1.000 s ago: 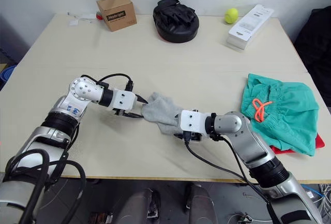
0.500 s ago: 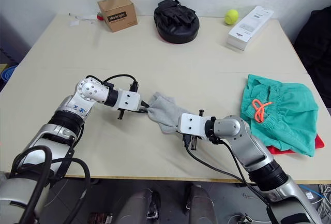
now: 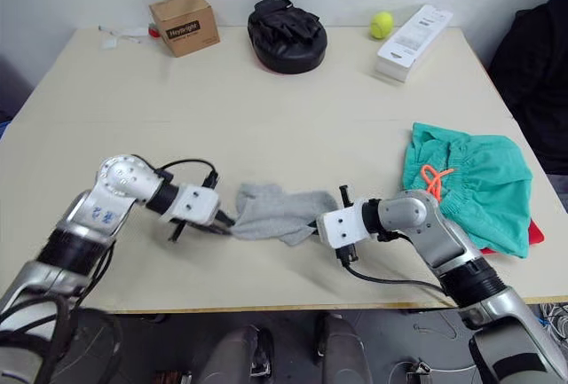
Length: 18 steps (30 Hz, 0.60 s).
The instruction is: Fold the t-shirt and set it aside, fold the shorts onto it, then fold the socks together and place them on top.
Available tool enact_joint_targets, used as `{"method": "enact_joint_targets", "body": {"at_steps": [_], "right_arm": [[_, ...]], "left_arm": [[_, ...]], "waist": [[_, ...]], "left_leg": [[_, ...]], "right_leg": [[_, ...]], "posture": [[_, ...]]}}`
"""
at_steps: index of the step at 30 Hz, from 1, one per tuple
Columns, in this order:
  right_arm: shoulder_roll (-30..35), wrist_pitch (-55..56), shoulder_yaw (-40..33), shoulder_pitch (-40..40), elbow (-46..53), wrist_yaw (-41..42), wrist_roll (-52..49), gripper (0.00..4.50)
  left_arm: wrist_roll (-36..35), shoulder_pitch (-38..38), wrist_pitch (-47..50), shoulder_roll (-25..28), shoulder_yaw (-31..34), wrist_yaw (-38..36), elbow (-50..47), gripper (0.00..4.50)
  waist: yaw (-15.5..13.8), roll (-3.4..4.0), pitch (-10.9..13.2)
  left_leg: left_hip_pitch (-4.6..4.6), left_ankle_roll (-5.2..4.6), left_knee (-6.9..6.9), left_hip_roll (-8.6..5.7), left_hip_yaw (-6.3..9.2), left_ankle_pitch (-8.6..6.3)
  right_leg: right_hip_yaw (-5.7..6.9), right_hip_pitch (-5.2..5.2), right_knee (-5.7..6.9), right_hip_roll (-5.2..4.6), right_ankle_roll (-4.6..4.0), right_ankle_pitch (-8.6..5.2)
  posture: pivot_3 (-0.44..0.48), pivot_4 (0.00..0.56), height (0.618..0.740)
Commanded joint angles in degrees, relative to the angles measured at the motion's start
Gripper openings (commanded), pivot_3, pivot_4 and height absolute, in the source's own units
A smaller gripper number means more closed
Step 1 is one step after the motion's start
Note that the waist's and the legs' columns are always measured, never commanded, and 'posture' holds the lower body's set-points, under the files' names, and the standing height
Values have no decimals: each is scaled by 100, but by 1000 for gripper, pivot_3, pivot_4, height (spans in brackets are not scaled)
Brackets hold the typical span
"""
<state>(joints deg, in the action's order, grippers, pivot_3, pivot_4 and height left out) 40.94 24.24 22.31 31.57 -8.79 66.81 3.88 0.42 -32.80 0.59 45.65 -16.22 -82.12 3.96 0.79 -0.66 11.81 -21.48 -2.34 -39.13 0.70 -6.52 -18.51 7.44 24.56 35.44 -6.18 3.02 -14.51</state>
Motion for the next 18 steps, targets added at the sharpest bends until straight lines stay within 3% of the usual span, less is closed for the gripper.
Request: {"method": "enact_joint_targets", "body": {"at_steps": [1, 8, 18], "right_arm": [[-4, 773, 0, 196, -483, 337, -220, 38], [-182, 1203, -30, 580, -1311, 803, -474, 38], [-103, 541, -140, 270, -793, 995, -744, 38]], "left_arm": [[-161, 373, 606, 183, 233, 212, -861, 747], [-46, 572, 976, 7, 486, 1148, -1205, 747], [-48, 51, 860, -241, 345, 1364, -767, 747]], "waist": [[-34, 0, 0], [-73, 0, 0], [-71, 0, 0]], "left_leg": [[1, 0, -1, 0, 0, 0], [4, -1, -6, -1, -1, 1], [3, 0, -6, -1, -2, 0]], "right_leg": [[0, -1, 2, -1, 0, 0], [-4, -3, 5, -5, -1, 0], [-3, -2, 8, -6, -1, 0]], "posture": [[0, 150, 740], [0, 150, 740], [0, 150, 740]]}}
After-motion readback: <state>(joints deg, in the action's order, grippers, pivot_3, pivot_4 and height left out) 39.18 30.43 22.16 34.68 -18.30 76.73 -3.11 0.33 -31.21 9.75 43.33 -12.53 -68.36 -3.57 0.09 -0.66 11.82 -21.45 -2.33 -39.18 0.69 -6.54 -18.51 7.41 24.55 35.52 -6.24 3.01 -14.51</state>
